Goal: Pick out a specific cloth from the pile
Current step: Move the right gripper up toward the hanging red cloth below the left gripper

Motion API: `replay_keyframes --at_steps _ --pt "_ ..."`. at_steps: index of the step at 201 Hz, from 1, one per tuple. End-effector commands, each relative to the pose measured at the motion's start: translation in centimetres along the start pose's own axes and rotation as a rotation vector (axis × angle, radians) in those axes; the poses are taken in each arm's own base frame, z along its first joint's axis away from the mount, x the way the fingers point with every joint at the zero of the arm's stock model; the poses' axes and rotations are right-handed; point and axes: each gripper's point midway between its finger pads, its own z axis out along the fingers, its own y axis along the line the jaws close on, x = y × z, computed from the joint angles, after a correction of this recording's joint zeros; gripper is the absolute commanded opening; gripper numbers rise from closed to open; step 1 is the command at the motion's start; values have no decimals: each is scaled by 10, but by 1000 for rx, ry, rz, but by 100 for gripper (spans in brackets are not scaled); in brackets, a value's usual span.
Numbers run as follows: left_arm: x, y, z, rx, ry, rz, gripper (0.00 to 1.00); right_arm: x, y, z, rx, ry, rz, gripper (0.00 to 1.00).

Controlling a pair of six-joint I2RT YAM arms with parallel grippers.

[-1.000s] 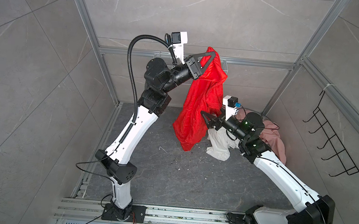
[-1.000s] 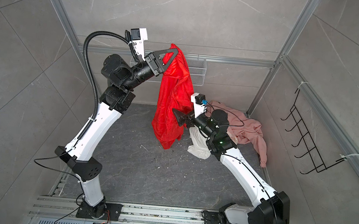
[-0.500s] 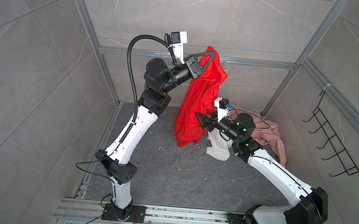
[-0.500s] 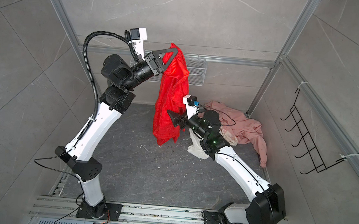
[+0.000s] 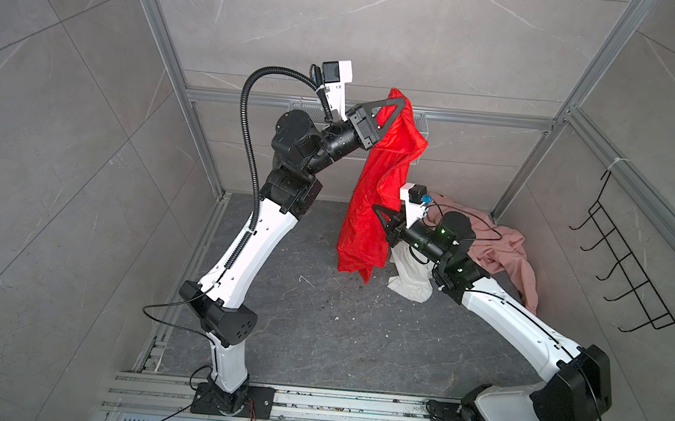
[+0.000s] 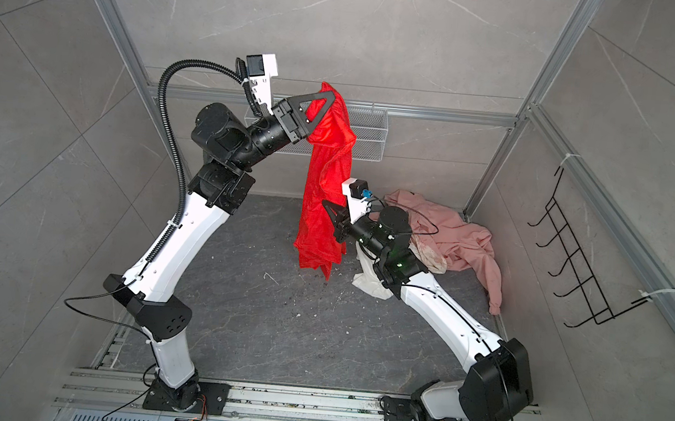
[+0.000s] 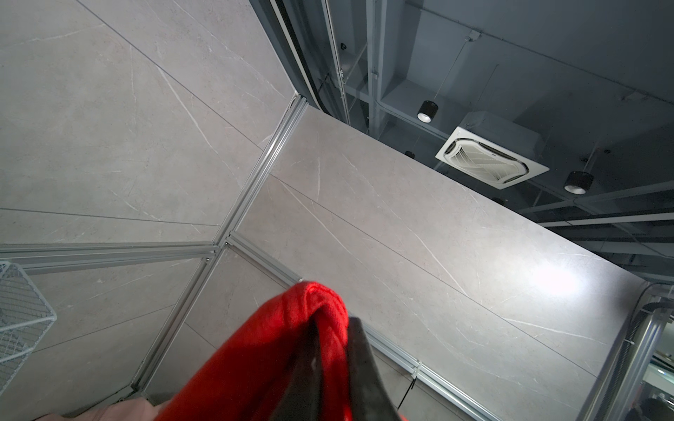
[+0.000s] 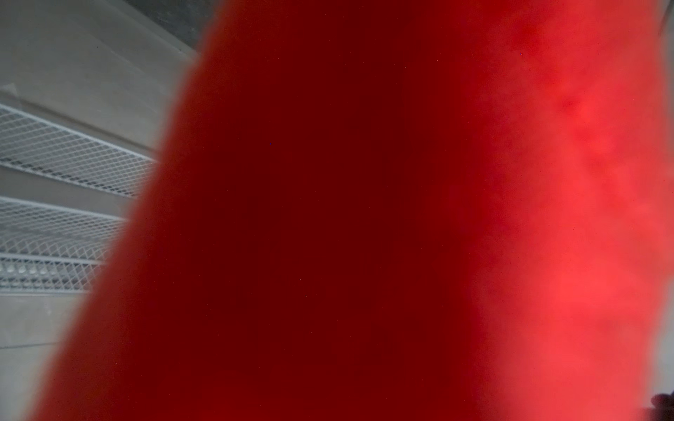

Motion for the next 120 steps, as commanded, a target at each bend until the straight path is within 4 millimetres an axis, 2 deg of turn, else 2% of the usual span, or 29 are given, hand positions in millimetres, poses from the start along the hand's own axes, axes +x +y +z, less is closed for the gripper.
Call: replay_keyframes --at_steps 1,40,120 --pt "-32 -52 -15 105 -78 78 0 -32 7 -4 -12 -73 -22 6" --pt "-34 -55 -17 103 -79 90 0 -43 12 -9 -14 -94 -29 0" --pt "-38 -65 -27 90 -80 109 0 -67 30 -25 -35 -112 -51 0"
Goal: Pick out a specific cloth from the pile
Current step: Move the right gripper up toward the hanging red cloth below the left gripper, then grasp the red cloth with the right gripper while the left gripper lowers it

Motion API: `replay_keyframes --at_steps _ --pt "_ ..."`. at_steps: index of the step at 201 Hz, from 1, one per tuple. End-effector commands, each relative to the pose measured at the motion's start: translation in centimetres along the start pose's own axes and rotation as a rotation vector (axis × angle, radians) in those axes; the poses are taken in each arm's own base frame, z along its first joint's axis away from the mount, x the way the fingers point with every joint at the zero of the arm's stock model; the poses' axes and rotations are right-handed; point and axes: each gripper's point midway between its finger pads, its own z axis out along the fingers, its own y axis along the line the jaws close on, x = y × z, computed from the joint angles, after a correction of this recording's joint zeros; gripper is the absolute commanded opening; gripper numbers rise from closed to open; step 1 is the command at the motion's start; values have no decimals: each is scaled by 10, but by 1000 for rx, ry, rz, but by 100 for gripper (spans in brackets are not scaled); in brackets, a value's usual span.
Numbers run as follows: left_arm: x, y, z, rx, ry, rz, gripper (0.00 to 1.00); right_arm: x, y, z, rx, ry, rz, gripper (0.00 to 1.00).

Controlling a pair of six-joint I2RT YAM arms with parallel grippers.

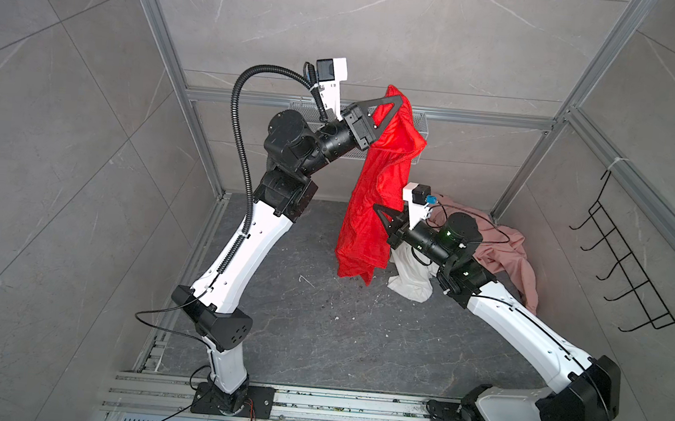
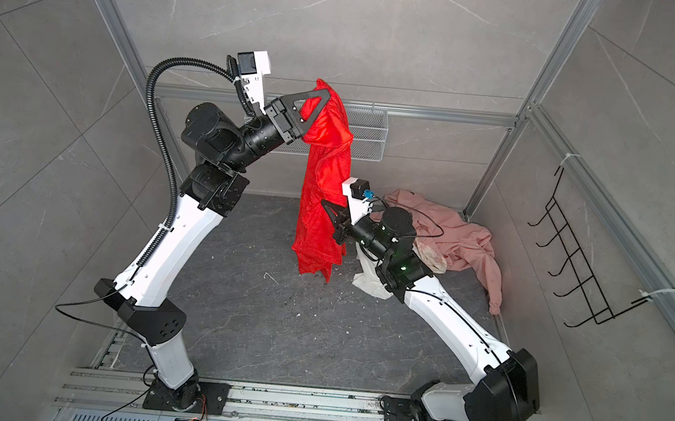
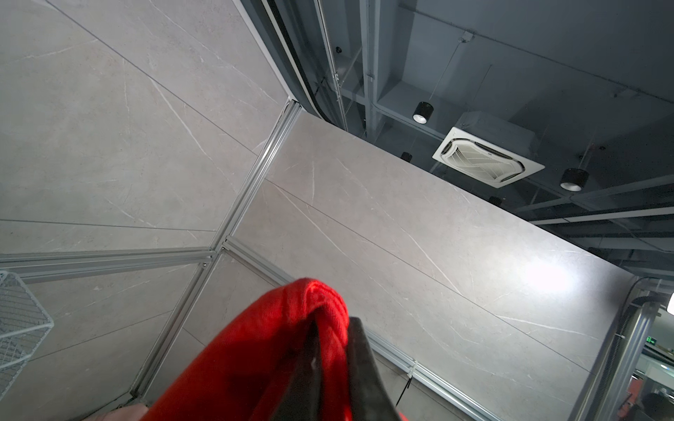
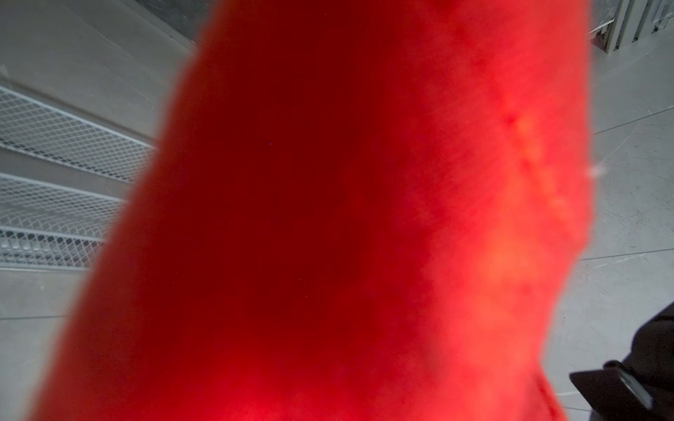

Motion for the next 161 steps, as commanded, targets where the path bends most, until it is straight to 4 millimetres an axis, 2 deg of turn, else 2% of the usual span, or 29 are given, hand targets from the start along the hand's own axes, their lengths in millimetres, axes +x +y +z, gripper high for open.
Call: replay_keyframes --at_steps 1,100,129,161 --pt "-30 -47 -16 77 -69 87 0 -43 11 -12 -8 -82 -43 0" --pt "-23 -56 -48 11 -68 106 0 -56 53 -38 -60 -56 -63 0" --pt "-20 -61 -64 -10 -66 114 0 -60 68 -45 -79 -57 -62 0" --pt "-8 -57 -84 -58 -60 109 0 -59 89 -50 -120 -49 -63 0"
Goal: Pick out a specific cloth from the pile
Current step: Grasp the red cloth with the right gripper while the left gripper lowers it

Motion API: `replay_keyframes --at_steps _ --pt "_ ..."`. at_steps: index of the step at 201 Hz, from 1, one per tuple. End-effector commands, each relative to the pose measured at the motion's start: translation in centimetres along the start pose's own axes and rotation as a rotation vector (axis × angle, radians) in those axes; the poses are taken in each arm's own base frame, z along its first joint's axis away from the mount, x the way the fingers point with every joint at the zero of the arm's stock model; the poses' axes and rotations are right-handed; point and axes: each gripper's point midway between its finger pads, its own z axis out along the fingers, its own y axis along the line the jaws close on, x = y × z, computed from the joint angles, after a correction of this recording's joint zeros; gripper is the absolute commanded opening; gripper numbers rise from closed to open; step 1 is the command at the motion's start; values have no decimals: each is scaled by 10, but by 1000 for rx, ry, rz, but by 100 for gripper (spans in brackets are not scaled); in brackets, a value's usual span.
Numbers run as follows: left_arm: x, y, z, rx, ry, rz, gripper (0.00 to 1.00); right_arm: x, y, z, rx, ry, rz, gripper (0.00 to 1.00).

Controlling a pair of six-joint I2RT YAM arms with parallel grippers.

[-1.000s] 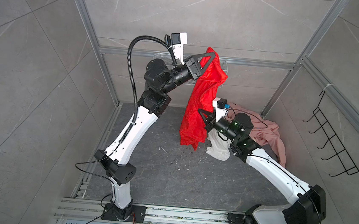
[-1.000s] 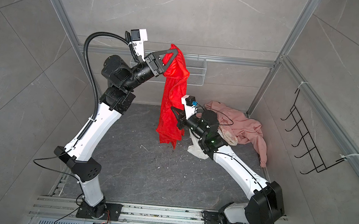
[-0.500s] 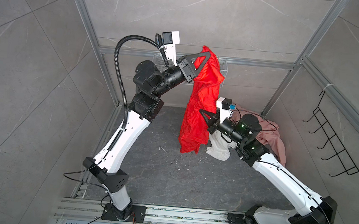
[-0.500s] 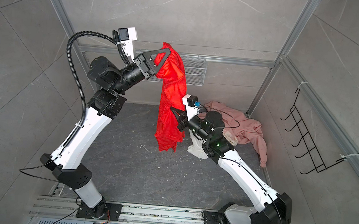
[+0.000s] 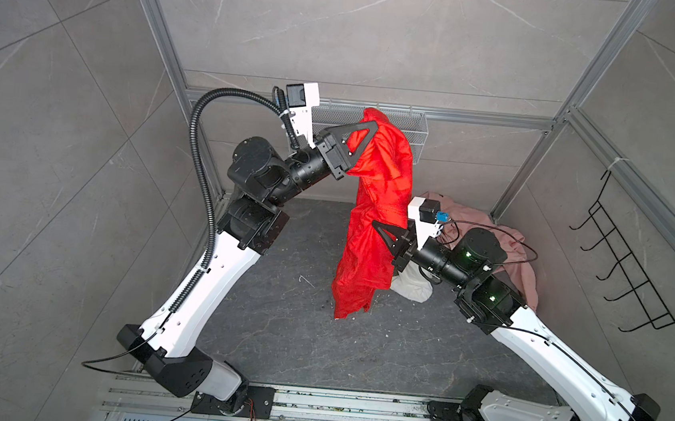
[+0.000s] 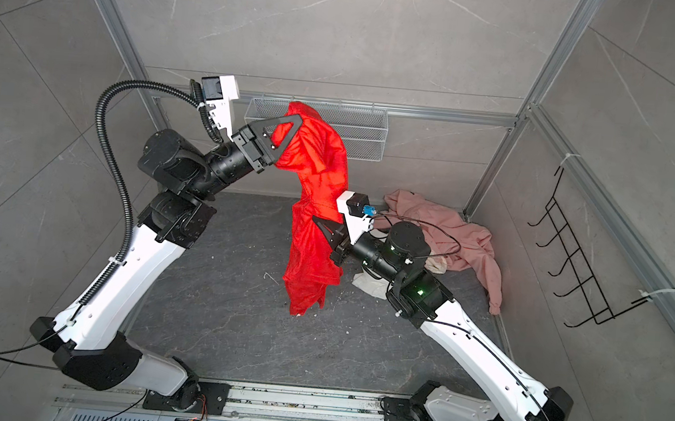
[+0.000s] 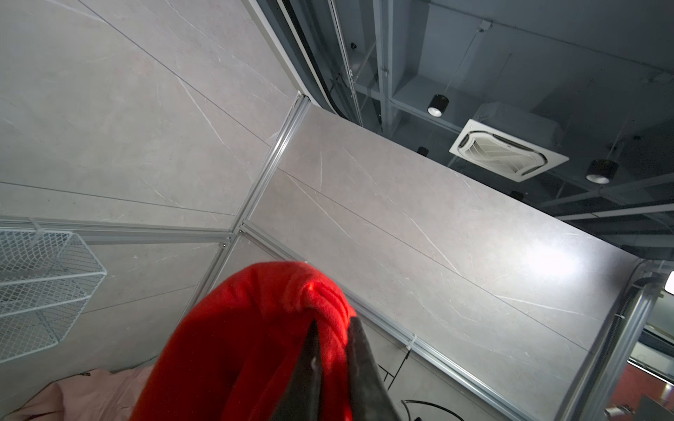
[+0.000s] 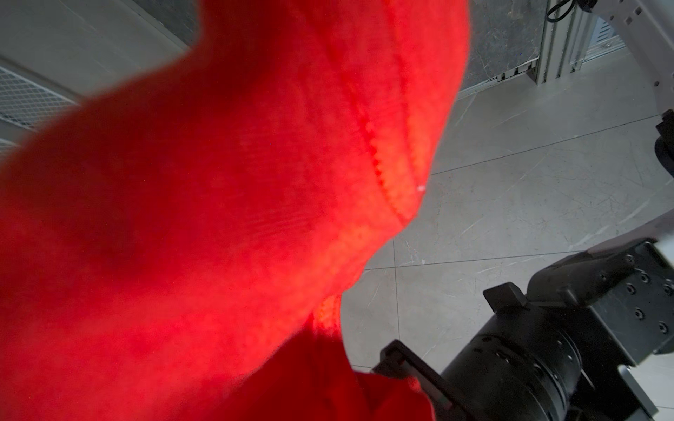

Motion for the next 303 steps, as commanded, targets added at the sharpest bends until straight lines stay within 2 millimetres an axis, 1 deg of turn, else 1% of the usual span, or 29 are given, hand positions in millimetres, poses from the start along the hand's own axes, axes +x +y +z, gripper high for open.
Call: replay_keyframes --at_steps 1,17,42,98,138,178,209,237,271,303 --pt "-20 -26 -23 21 -77 74 0 -20 14 -9 -10 -46 -32 0" --pt "-13 -22 -33 -9 -72 72 0 -19 24 -10 -25 -40 -32 0" --pt "-2 -17 -48 -50 -60 69 0 -11 38 -12 -46 -21 -32 0" --pt "25 -2 -76 -141 -3 75 0 14 54 -14 -67 47 -17 0" --pt "48 19 -88 -207 37 46 0 35 55 -8 -66 90 -5 0" --pt "74 40 -100 -274 79 16 0 61 53 -5 -49 127 9 0" --pt "96 59 -110 -333 123 -11 0 81 52 -1 -47 159 35 0" --pt "117 78 -121 -391 148 -48 0 94 52 1 -41 177 43 0" --pt "134 91 -133 -436 172 -74 0 113 51 1 -33 217 49 0" --pt "147 102 -147 -481 178 -88 0 128 49 0 -19 241 61 0"
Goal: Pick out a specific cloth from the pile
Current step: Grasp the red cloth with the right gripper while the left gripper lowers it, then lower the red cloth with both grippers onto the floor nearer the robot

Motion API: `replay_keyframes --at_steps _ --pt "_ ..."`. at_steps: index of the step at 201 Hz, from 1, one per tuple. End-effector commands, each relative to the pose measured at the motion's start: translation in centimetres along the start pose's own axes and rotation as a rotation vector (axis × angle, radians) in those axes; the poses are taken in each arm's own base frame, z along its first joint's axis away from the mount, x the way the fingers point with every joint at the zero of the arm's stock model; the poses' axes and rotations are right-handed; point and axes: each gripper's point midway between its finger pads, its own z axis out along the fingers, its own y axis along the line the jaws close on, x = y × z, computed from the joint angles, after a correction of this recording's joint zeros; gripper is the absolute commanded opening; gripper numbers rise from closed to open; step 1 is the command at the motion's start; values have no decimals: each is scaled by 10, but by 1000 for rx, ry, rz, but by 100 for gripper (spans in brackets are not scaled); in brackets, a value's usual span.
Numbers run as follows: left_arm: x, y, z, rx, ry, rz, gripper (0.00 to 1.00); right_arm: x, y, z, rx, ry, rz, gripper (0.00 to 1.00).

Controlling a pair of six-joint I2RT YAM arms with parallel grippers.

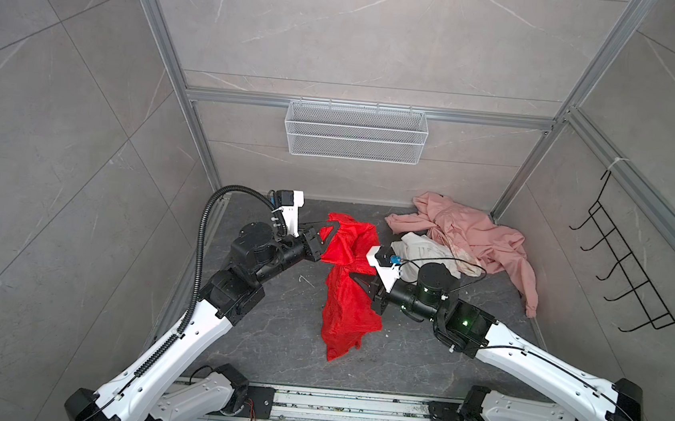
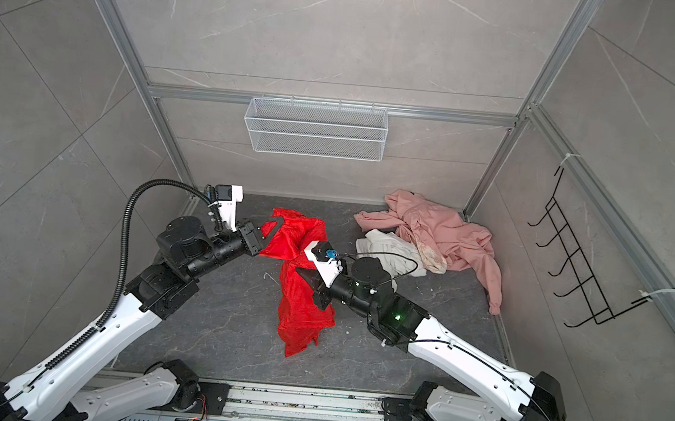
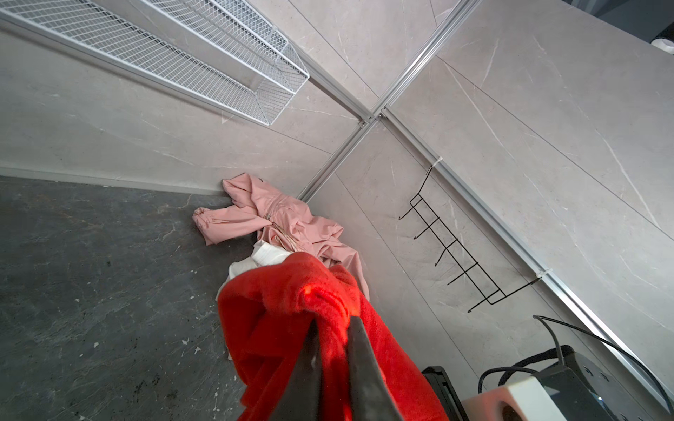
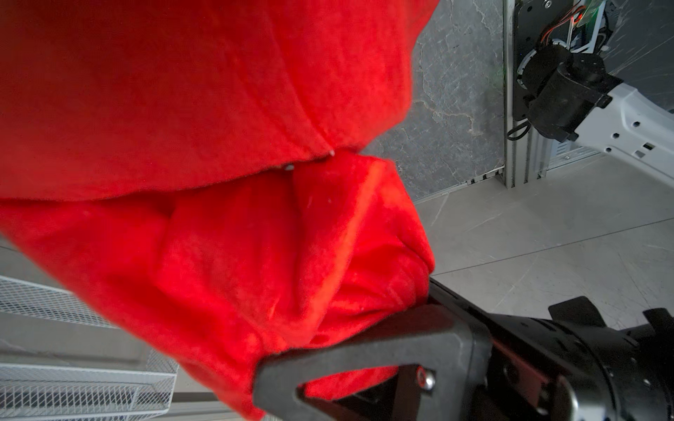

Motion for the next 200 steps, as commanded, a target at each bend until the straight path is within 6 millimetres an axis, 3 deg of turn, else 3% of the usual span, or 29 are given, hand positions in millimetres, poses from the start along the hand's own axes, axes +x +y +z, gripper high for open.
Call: replay_keyframes --at_steps 1,136,200 --pt "-8 -3 -12 -1 -49 -1 0 -5 -2 1 16 -45 17 0" --pt "30 38 -21 -95 7 -51 0 50 -1 9 24 68 109 0" --pt "73 70 -23 -176 106 -122 0 81 1 15 27 114 140 0"
